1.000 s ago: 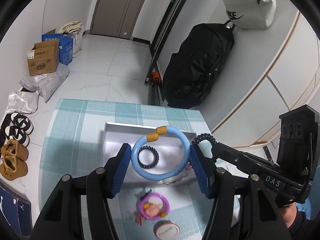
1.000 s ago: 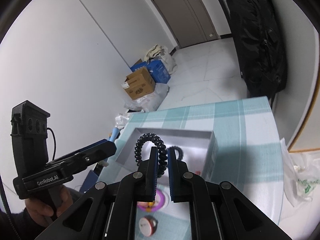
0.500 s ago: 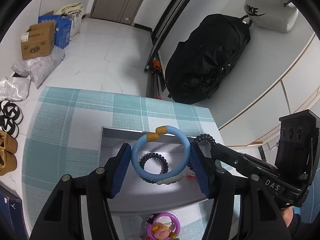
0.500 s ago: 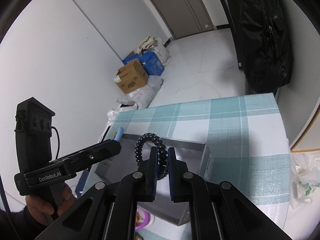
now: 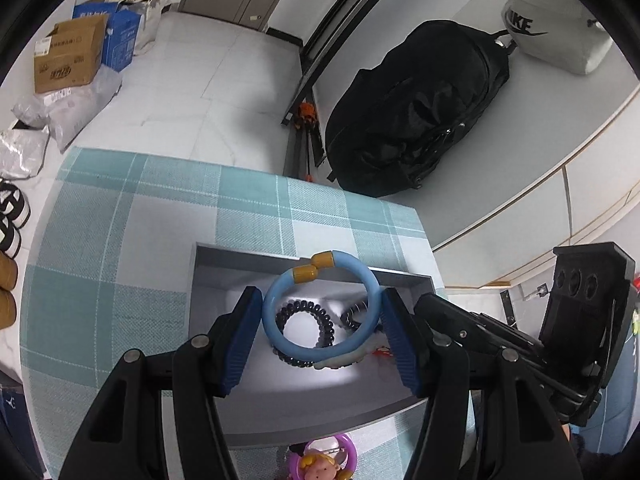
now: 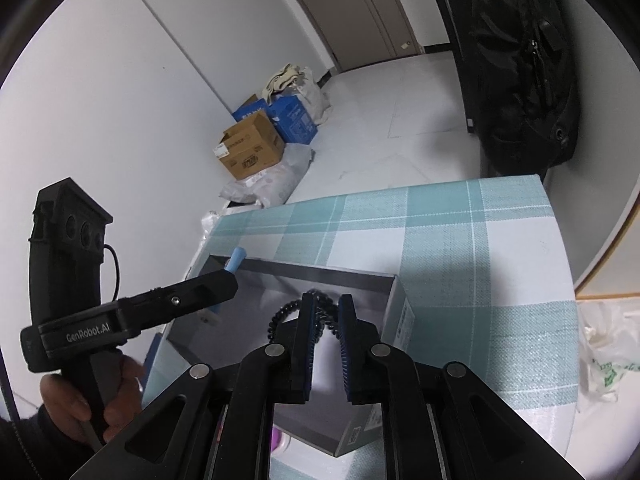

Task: Organize jewelry
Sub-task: 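Lower both items into the silver box and open both grippers, then withdraw both grippers from the box back toward the remaining jewelry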

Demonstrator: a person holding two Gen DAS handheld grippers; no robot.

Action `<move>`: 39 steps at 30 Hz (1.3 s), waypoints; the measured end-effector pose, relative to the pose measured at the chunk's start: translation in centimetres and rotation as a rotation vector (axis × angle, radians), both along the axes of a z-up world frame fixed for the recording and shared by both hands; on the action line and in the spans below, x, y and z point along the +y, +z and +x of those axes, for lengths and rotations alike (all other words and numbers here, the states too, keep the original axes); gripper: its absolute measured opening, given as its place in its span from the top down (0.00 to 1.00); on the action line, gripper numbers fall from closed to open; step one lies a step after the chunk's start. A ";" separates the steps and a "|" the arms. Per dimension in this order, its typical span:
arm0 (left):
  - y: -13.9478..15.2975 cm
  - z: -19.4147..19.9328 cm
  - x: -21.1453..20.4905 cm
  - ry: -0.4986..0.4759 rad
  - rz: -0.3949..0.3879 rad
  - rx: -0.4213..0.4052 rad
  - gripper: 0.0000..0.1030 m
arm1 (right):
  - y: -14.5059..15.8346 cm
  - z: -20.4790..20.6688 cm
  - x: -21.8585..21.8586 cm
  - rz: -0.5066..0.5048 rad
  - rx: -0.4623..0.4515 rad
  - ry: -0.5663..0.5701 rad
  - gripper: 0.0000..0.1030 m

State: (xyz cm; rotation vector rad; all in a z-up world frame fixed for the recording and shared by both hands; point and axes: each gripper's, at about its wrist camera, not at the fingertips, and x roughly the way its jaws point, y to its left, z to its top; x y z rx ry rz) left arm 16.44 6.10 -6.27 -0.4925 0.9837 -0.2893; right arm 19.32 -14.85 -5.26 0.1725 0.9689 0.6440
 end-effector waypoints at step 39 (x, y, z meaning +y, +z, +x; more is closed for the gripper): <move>3.8 -10.9 -4.2 0.044 0.252 -0.175 0.20 | 4.6 -9.8 -3.6 0.033 -0.219 0.023 0.02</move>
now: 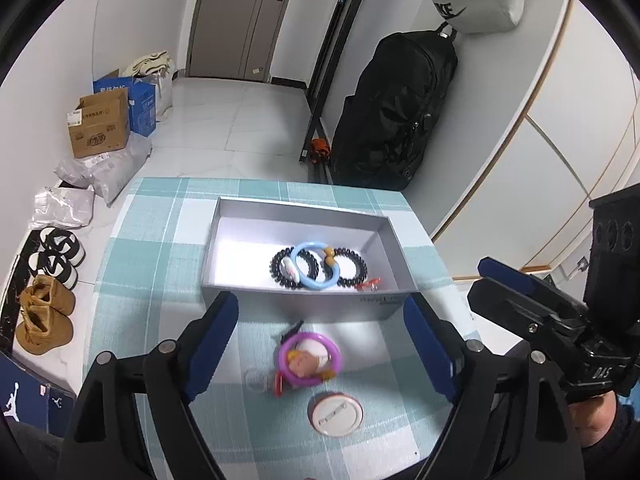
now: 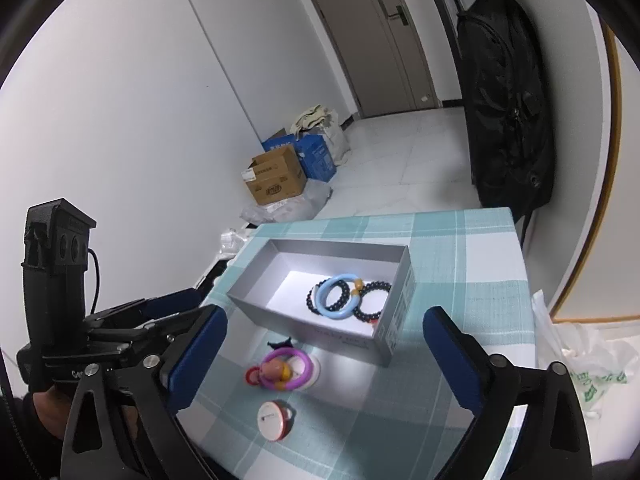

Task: Organize jewelry
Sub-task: 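Withdraw both grippers from the box back toward the remaining jewelry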

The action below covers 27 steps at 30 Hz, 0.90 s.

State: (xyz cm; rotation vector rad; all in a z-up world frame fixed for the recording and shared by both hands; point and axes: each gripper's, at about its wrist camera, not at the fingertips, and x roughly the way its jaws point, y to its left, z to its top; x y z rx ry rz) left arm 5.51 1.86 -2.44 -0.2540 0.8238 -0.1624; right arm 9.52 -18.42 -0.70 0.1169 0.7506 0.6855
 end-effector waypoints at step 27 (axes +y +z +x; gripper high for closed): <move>-4.6 -5.1 -3.5 -0.026 0.193 0.091 0.16 | -3.7 -3.6 -1.4 -0.033 0.119 0.004 0.00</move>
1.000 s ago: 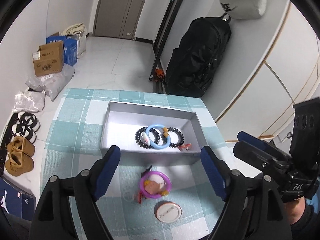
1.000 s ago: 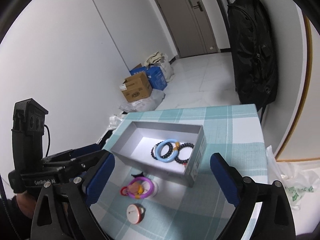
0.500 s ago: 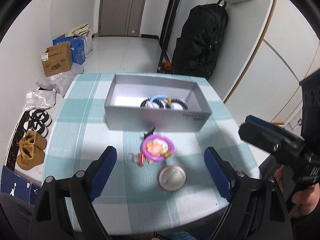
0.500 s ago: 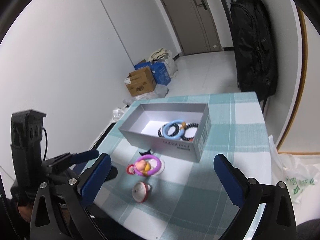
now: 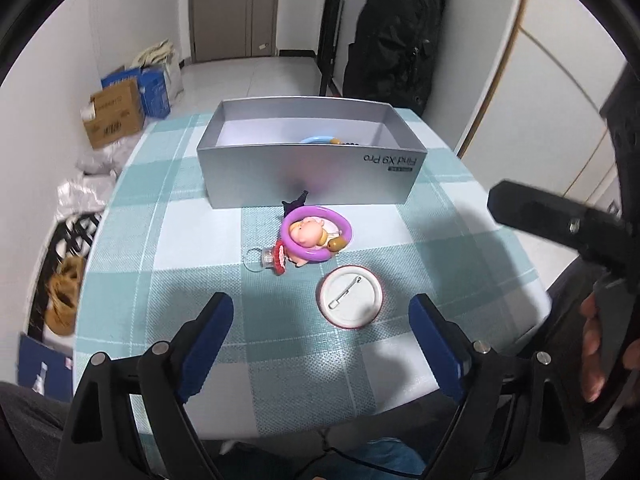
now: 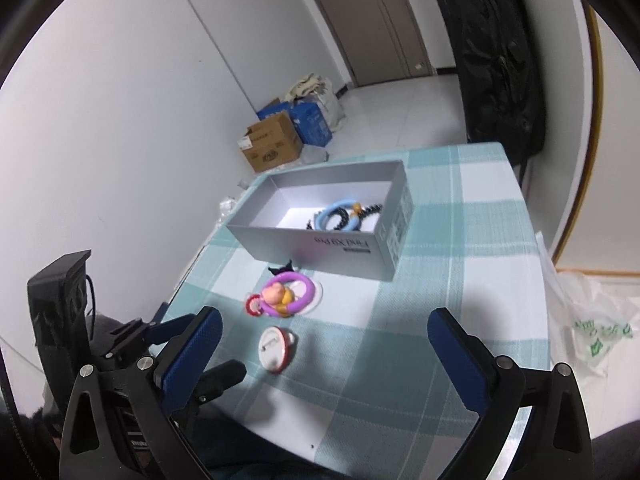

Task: Organize jewelry
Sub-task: 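Withdraw both grippers from the box back toward the remaining jewelry, then position the left gripper around the white round badge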

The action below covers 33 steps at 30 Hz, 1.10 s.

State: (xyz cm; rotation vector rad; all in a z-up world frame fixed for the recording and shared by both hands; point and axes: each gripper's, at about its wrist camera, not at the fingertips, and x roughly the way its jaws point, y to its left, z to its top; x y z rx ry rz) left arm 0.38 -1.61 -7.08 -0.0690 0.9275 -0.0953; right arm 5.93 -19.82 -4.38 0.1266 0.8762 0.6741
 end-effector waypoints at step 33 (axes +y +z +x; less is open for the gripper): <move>-2.3 2.4 -0.8 0.001 0.034 0.101 0.65 | -0.7 0.5 -1.1 -0.002 0.064 -0.044 0.00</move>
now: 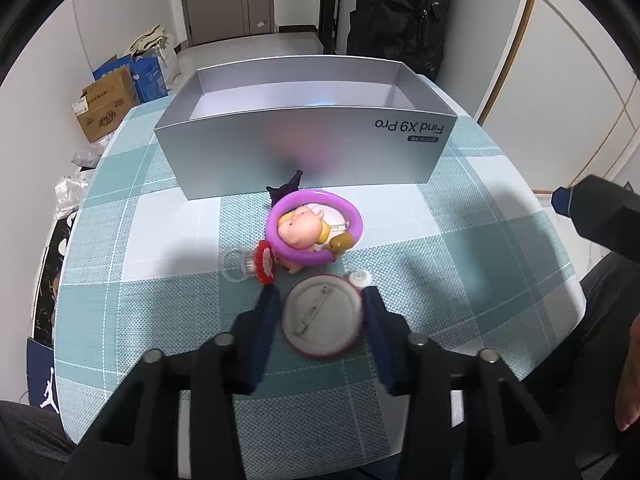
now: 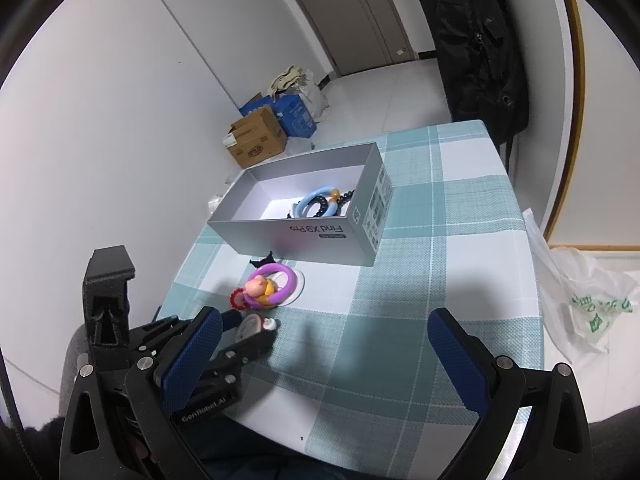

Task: Organize jewelry
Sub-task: 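Position the left gripper around the white round badge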

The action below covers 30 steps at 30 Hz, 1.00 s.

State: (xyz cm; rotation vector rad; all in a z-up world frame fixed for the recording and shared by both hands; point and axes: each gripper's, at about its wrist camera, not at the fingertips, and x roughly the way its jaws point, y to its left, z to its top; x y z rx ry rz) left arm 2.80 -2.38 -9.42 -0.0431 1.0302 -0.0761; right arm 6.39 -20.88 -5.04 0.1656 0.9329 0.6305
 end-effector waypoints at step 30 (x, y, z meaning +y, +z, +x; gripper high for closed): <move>0.9 -0.1 2.2 -0.052 -0.172 0.021 0.80 | -1.4 0.5 1.6 -0.053 0.030 0.016 0.00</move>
